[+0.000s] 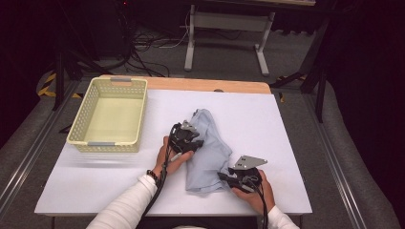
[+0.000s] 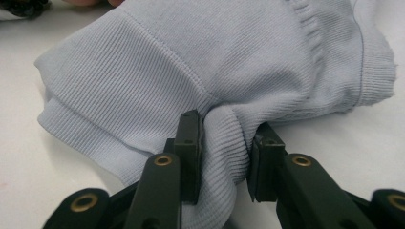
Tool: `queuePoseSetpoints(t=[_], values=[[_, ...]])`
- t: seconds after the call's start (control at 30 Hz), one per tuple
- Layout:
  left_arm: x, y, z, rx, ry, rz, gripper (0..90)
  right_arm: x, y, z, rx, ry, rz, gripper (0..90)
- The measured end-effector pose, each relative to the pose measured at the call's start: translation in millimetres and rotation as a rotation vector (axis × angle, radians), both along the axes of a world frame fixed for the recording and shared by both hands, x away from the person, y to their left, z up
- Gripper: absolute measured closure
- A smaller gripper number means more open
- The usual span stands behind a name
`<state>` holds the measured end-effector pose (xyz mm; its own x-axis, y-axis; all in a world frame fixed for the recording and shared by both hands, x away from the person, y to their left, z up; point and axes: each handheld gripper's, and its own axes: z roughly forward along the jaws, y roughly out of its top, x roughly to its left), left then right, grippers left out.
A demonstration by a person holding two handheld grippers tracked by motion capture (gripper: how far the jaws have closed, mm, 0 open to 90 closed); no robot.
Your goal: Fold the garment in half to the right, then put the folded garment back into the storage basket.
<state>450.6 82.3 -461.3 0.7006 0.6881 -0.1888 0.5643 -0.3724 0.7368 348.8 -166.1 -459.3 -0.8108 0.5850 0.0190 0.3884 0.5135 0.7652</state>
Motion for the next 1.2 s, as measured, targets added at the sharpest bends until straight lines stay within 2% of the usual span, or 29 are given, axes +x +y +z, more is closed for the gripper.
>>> queuePoseSetpoints(t=[0.7,1.2], values=[[-2.3,-1.4,0.4,0.028,-0.036,-0.004,71.1,-2.4,1.2,-0.2,-0.012,-0.024,-0.002,70.3],[-5.4,-2.8,3.7,0.048,-0.085,-0.004,73.3,-4.6,1.2,0.8,-0.011,-0.037,0.003,73.7]])
